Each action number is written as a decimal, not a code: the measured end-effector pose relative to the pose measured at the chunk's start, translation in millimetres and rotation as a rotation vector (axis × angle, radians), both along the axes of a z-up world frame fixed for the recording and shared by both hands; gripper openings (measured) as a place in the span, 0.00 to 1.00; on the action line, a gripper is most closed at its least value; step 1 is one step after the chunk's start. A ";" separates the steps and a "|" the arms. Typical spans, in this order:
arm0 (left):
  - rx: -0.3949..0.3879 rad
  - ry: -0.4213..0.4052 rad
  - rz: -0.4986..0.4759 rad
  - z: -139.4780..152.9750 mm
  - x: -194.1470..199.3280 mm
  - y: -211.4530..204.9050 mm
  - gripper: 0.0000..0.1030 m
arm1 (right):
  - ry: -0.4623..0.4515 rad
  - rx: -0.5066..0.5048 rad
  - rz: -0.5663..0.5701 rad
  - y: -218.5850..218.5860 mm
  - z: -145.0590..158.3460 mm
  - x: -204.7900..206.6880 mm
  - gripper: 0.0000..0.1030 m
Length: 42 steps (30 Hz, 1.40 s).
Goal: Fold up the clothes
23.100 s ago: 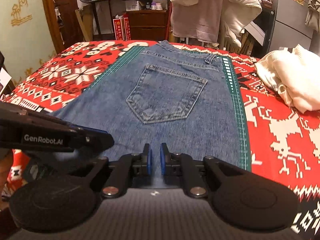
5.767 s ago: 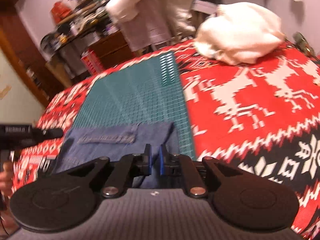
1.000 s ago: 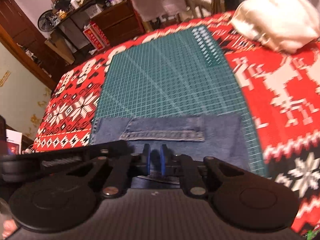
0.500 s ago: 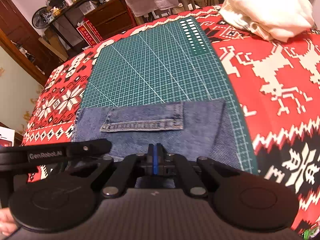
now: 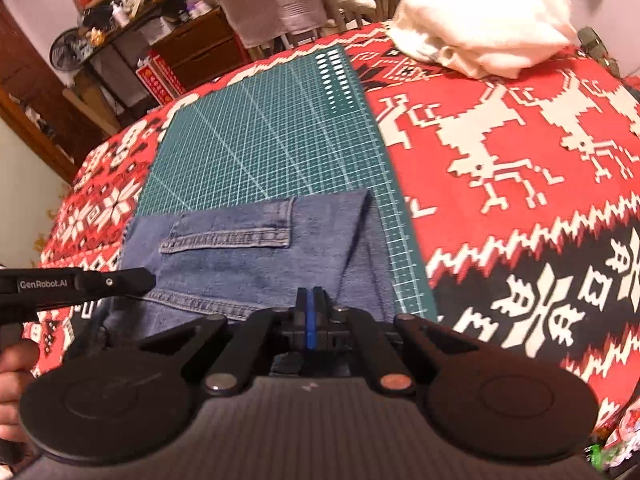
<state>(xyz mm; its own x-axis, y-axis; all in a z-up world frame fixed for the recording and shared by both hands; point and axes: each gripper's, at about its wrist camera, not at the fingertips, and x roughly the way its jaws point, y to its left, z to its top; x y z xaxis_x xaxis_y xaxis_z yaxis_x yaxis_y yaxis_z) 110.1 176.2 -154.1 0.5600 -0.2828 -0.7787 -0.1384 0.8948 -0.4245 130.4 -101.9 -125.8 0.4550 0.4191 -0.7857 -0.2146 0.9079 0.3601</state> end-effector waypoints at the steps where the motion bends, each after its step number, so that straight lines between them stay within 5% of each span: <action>1: 0.011 -0.002 0.010 2.4 0.9 0.6 0.02 | 0.005 0.005 -0.010 -2.6 2.3 0.9 0.04; 8: -0.025 -0.024 0.029 11.4 21.3 10.0 0.02 | -0.056 0.064 -0.028 -7.5 24.9 16.2 0.04; 17: -0.009 0.020 0.032 -7.8 33.2 14.2 0.03 | -0.011 0.029 -0.036 9.3 -9.8 43.2 0.00; 33: 0.076 0.007 0.044 -2.8 39.6 8.7 0.03 | -0.044 -0.010 -0.058 11.3 0.1 50.1 0.02; 42: 0.026 0.004 0.060 -5.4 41.9 17.1 0.03 | -0.053 -0.002 -0.044 14.1 1.1 50.1 0.00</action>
